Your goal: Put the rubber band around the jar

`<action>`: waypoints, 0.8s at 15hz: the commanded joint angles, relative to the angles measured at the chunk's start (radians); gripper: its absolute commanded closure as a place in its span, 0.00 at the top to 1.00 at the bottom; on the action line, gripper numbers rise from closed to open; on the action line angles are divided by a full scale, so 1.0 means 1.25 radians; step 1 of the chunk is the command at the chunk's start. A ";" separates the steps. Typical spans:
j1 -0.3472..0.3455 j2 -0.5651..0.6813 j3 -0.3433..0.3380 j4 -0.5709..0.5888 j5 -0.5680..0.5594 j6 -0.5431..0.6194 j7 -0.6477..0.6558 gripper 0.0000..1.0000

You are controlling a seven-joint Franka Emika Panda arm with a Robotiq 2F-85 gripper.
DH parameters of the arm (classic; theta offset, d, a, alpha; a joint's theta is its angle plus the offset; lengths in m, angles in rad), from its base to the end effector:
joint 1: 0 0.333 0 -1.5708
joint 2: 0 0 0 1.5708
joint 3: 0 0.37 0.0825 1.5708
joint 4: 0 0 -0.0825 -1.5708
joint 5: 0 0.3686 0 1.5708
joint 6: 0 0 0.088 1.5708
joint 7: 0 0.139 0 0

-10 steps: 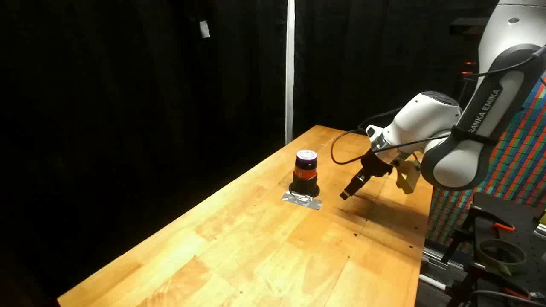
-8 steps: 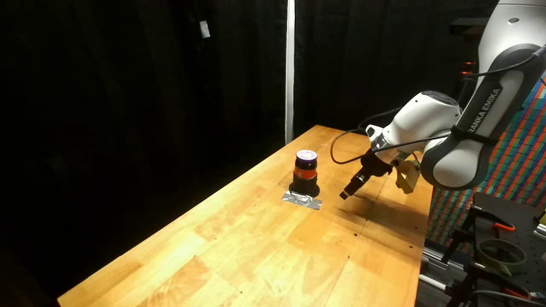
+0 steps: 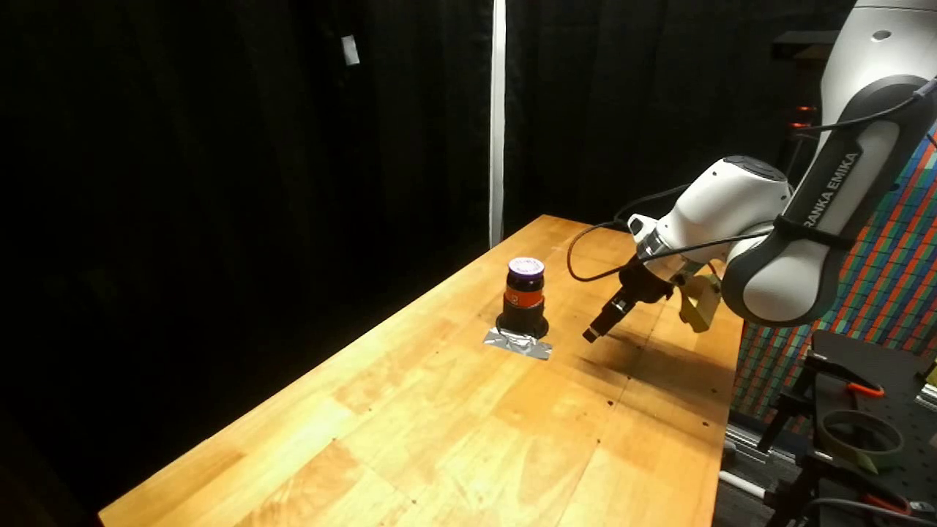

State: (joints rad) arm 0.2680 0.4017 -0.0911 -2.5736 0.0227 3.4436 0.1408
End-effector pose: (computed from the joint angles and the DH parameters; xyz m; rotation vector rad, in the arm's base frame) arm 0.4972 0.0852 0.2080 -3.0164 -0.0430 -0.7221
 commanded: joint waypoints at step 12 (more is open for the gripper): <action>0.030 -0.187 -0.010 -0.072 0.026 -0.142 -0.109 1.00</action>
State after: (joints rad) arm 0.2668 0.3648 -0.0795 -2.5841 0.0268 3.4093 0.0902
